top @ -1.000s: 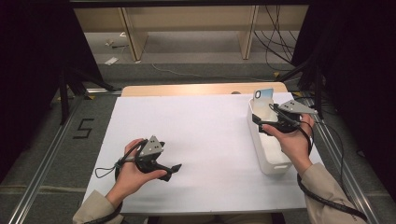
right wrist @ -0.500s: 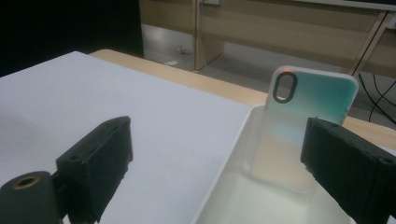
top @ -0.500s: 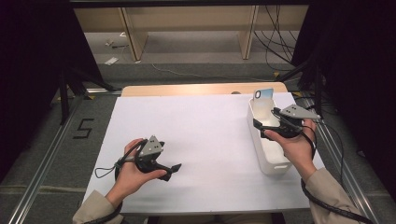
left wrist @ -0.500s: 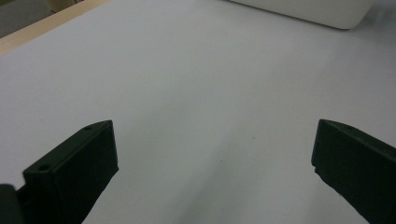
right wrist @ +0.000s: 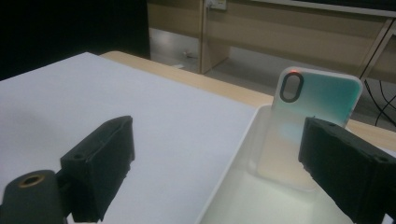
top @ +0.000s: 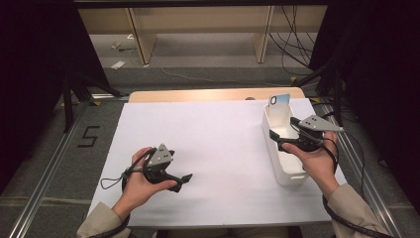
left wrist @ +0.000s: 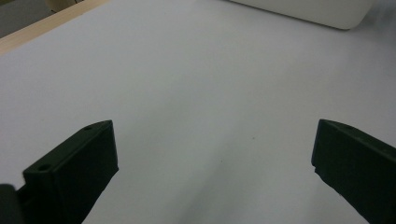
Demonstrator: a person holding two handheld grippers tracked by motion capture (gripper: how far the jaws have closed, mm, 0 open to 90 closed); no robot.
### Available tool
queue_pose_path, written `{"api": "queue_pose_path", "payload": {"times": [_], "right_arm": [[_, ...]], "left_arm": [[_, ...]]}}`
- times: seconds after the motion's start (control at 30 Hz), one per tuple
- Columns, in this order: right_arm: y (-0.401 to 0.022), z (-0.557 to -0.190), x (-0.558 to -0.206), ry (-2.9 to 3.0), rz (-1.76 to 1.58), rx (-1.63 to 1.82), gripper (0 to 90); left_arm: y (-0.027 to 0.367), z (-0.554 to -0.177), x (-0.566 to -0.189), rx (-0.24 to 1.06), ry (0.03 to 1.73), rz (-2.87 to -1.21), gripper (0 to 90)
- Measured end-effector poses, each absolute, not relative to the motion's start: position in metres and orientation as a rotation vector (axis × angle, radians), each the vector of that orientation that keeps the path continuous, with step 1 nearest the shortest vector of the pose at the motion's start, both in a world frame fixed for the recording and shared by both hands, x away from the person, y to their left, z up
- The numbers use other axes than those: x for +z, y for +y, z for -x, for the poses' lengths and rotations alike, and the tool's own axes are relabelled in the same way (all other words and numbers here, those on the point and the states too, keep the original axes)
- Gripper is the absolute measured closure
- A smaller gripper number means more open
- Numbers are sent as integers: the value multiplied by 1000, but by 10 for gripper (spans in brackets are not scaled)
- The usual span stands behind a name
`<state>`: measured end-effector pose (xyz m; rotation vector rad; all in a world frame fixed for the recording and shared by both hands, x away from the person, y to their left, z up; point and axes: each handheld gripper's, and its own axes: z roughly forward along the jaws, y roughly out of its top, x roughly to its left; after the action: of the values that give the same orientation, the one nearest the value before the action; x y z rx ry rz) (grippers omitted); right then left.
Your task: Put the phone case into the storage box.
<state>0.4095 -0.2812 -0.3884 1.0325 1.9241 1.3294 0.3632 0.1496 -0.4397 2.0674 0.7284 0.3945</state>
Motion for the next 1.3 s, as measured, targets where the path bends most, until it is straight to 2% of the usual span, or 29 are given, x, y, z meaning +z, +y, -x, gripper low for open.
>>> {"api": "queue_pose_path", "payload": {"times": [1.3], "right_arm": [[-293,-390,-392,1955,-1001,1346,142]], "left_arm": [[150,-363,-439,399,729,-2065,0]]}}
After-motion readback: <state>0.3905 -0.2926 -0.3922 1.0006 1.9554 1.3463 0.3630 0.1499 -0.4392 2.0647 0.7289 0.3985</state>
